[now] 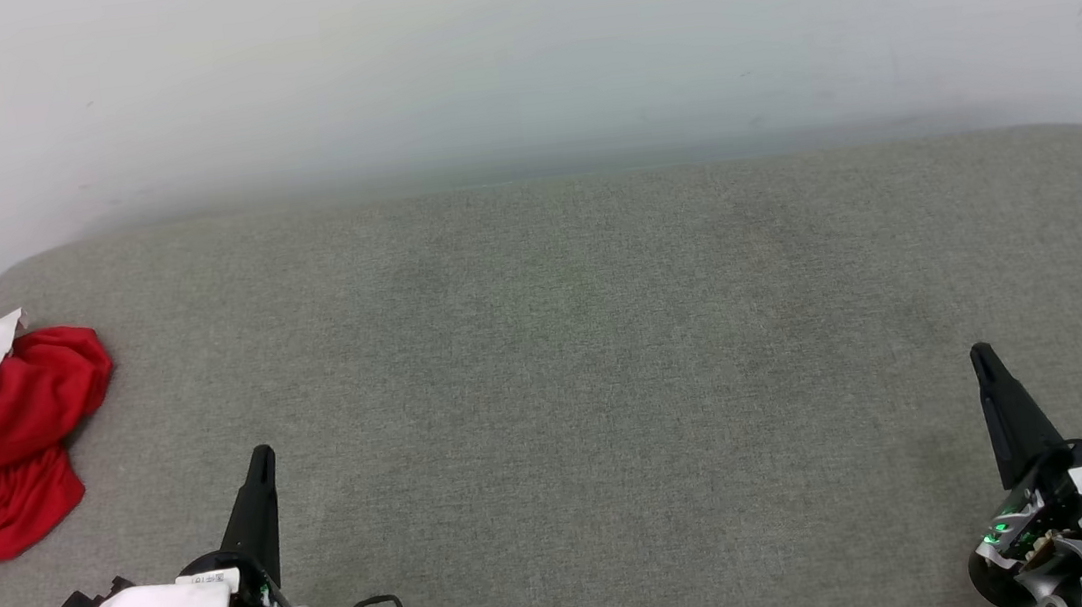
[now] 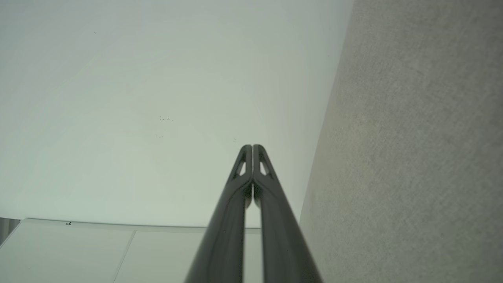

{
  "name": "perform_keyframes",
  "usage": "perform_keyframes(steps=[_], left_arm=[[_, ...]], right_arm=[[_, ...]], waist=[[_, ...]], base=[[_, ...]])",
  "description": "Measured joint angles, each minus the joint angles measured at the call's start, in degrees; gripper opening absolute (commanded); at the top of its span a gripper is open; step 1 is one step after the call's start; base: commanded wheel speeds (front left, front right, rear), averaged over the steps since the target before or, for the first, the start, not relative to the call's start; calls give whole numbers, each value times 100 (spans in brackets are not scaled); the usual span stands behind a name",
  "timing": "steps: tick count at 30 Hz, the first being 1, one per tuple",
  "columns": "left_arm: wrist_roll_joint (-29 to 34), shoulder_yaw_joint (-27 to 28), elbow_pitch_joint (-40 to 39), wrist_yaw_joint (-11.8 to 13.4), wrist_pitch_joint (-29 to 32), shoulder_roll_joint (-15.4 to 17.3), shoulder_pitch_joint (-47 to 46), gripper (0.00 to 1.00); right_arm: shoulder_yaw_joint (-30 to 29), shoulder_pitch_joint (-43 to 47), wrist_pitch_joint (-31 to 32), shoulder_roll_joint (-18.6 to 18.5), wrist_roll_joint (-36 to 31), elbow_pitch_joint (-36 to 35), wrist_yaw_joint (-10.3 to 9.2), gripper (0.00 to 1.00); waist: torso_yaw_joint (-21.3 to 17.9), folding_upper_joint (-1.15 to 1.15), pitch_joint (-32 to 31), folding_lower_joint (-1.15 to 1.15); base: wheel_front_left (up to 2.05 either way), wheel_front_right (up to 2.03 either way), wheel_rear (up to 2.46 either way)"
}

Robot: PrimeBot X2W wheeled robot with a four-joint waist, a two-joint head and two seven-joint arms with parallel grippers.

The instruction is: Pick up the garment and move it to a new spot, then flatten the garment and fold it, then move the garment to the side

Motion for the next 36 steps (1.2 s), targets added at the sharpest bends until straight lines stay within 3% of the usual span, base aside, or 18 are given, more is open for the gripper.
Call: perform_keyframes(steps=[20, 21, 30, 36], left_arm=[[0, 0, 0, 0, 0, 0, -1, 0], [-1, -4, 18, 1, -3, -1, 7, 100], [63, -65, 97, 2, -167, -25, 227, 100], [778, 16, -25, 78, -324, -24, 234, 100]], right_arm=[[0, 0, 0, 0, 0, 0, 0, 0], [2, 10, -1, 0, 1, 14, 1, 100], [22, 252, -159, 14, -127, 168, -1, 100], [-42, 277, -318, 16, -883, -33, -1, 100]], waist=[[0, 0, 0, 0], [0, 0, 0, 0], [-3, 0, 4, 0], [-7, 0, 11, 0]], base=[[0, 0, 0], [0, 0, 0], [0, 0, 0], [0, 0, 0]])
